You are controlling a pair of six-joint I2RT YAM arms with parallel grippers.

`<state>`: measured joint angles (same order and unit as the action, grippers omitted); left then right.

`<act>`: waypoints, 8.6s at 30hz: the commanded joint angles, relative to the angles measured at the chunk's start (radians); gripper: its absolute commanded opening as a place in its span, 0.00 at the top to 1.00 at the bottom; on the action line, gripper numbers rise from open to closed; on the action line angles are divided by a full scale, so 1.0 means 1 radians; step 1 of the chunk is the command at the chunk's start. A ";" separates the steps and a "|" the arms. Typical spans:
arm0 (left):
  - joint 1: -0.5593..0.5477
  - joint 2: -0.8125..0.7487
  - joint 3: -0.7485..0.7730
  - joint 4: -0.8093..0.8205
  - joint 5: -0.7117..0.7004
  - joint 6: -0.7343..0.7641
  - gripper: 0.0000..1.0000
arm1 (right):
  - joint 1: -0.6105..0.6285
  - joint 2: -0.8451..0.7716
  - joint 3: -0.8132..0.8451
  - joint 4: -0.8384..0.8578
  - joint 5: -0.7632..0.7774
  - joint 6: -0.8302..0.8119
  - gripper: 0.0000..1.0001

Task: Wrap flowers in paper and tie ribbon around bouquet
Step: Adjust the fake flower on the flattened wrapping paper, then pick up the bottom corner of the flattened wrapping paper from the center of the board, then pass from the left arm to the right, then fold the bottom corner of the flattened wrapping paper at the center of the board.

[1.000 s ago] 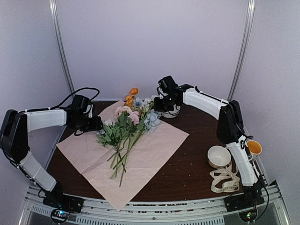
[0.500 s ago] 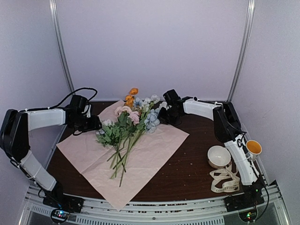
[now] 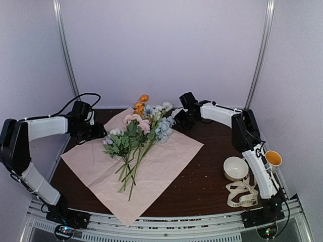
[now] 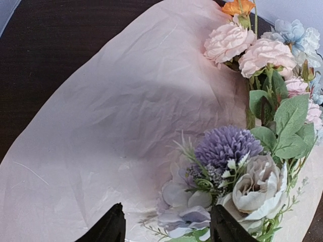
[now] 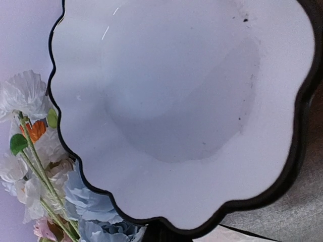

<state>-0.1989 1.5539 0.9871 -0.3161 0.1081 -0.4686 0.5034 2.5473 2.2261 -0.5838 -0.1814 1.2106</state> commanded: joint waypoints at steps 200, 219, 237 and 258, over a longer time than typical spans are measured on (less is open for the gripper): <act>-0.853 -0.226 0.004 -0.387 -0.233 0.414 0.87 | 0.564 -0.681 -1.352 1.105 -0.464 -1.280 1.00; -0.839 -0.637 -0.368 -0.255 -0.161 -0.006 0.04 | 0.488 -0.681 -1.315 0.927 -0.531 -0.930 1.00; -0.899 -0.470 -0.453 -0.147 -0.118 0.035 0.52 | 0.428 -0.701 -1.328 0.823 -0.593 -0.902 1.00; -0.687 -0.294 -0.248 -0.393 -0.147 0.144 1.00 | 0.319 -0.702 -1.290 0.730 -0.642 -0.937 1.00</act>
<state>-0.9382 1.1980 0.6853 -0.5697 -0.0425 -0.3710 0.8436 1.8233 0.9138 0.1852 -0.8207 0.2554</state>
